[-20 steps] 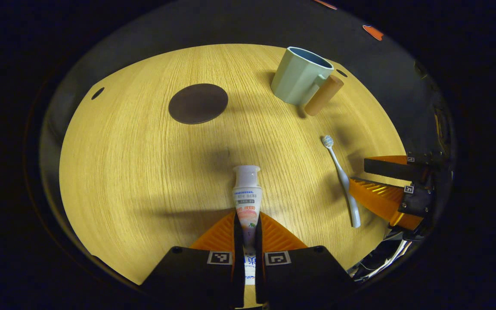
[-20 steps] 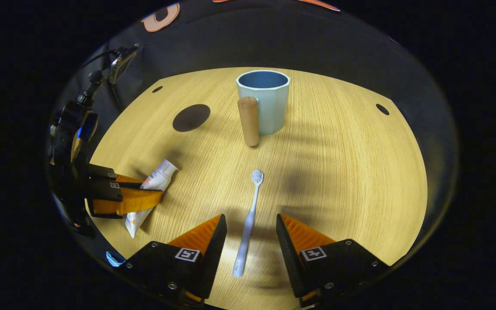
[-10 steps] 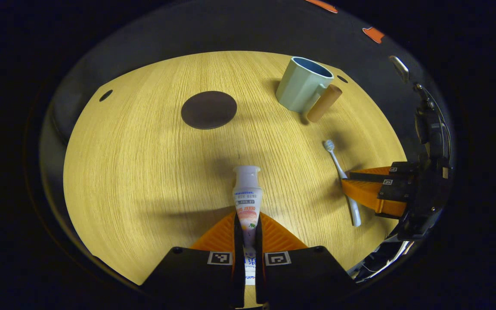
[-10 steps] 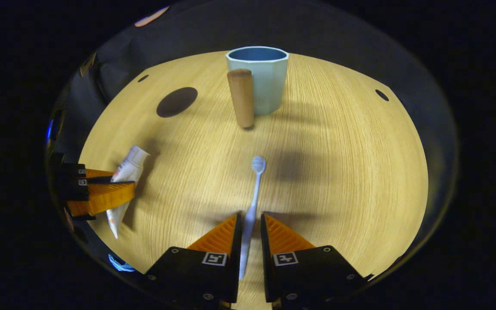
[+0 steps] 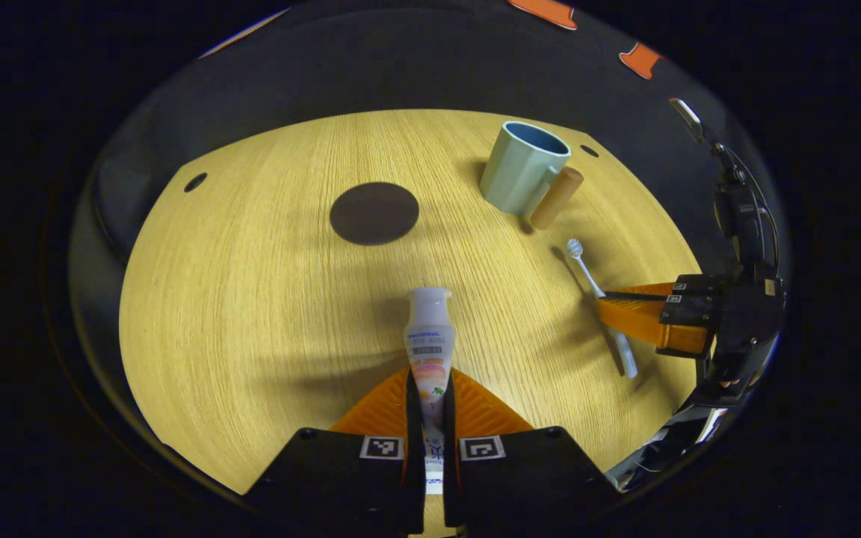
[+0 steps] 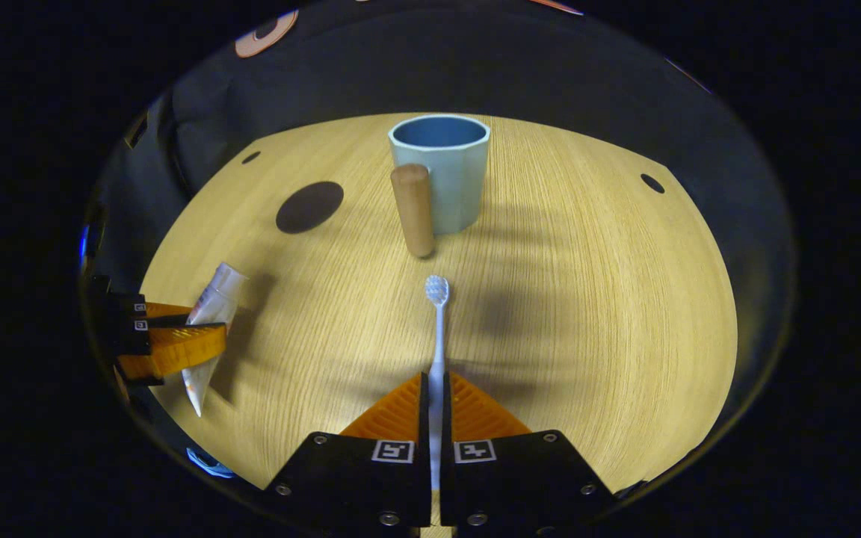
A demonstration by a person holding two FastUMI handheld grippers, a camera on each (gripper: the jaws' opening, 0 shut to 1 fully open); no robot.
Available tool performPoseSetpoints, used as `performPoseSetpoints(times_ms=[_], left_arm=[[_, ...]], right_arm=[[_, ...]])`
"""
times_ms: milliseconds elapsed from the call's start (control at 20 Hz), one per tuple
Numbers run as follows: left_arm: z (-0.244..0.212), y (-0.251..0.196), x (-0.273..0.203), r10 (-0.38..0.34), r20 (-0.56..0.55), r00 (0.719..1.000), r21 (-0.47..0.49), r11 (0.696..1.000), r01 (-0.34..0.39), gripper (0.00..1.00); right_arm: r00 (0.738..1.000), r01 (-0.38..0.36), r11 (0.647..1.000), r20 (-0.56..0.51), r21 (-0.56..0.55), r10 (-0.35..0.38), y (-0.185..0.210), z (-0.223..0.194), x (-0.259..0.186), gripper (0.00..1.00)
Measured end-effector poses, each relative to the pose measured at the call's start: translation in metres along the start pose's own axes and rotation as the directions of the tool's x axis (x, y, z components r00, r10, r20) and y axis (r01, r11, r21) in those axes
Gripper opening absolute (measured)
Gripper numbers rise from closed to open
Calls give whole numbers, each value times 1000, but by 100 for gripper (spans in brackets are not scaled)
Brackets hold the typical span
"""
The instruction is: Put the toothbrush and toothpaste on the desktop into the cup, then pick up the cup and place it on the coaster on the desktop.
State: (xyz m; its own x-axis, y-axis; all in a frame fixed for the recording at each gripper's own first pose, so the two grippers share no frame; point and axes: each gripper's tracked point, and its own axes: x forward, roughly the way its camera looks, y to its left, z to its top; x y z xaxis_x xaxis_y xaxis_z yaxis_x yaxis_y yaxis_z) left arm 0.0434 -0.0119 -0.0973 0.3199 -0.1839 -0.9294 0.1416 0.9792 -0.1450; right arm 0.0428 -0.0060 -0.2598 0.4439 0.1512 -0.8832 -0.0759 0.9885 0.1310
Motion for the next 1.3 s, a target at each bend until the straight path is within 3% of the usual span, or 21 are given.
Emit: performPoseSetpoints(times_ms=[350,700,900,1150,1300], left_arm=[[5,2,2,15,139,990,20,1000,-17,13],[22,9,4,53,274,960,8,998,-57,13],[31,13,-7,77,337,938,5,996,-84,13],[33,13,-9,80,371,925,0,996,-86,13],[32,12,-3,76,371,925,1,997,-82,13]], right_arm=[[976,-3,1000,216,-15,6,-9,36,-32,5],[904,-10,1000,426,-4,11,-17,70,-67,5],[842,-31,999,539,10,21,-19,97,-90,5],[731,-6,1000,682,-15,15,-16,140,-112,5],[676,-39,999,736,-15,37,-11,157,-120,5]])
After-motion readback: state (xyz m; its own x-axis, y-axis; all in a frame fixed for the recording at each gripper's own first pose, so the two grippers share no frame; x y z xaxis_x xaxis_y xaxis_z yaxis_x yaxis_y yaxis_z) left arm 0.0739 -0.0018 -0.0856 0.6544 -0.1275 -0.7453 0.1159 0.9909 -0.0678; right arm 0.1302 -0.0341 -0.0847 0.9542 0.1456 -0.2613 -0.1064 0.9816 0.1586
